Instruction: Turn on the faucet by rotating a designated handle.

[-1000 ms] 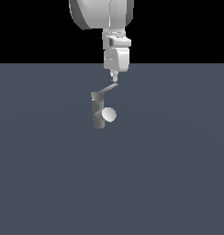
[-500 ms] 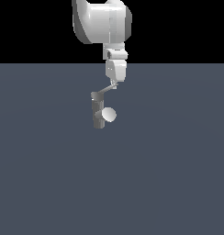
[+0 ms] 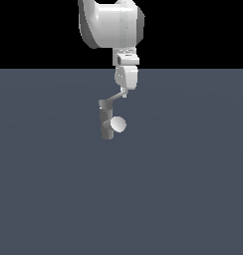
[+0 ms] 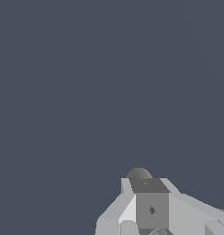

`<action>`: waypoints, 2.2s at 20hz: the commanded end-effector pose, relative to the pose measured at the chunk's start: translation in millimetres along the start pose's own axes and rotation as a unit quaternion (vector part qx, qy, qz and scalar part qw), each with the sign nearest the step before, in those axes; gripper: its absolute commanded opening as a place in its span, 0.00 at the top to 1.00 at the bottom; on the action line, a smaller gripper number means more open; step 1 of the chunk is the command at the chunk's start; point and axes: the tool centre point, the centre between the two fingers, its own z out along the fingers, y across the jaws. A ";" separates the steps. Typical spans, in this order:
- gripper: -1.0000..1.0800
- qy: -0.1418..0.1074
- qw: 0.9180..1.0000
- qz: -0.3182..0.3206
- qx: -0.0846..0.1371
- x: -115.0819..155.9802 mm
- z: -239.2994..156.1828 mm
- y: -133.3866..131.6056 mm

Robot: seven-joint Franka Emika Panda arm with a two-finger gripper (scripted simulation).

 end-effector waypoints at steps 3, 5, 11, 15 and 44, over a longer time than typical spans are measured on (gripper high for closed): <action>1.00 0.000 1.000 0.000 0.000 1.0 0.0 10.7; 1.00 0.000 1.000 0.000 0.000 1.4 0.0 15.6; 1.00 0.000 1.000 0.000 0.000 2.9 -0.1 31.0; 1.00 0.000 1.000 0.000 0.000 3.7 0.0 41.7; 1.00 0.000 1.000 -0.001 0.003 -34.5 -2.4 105.3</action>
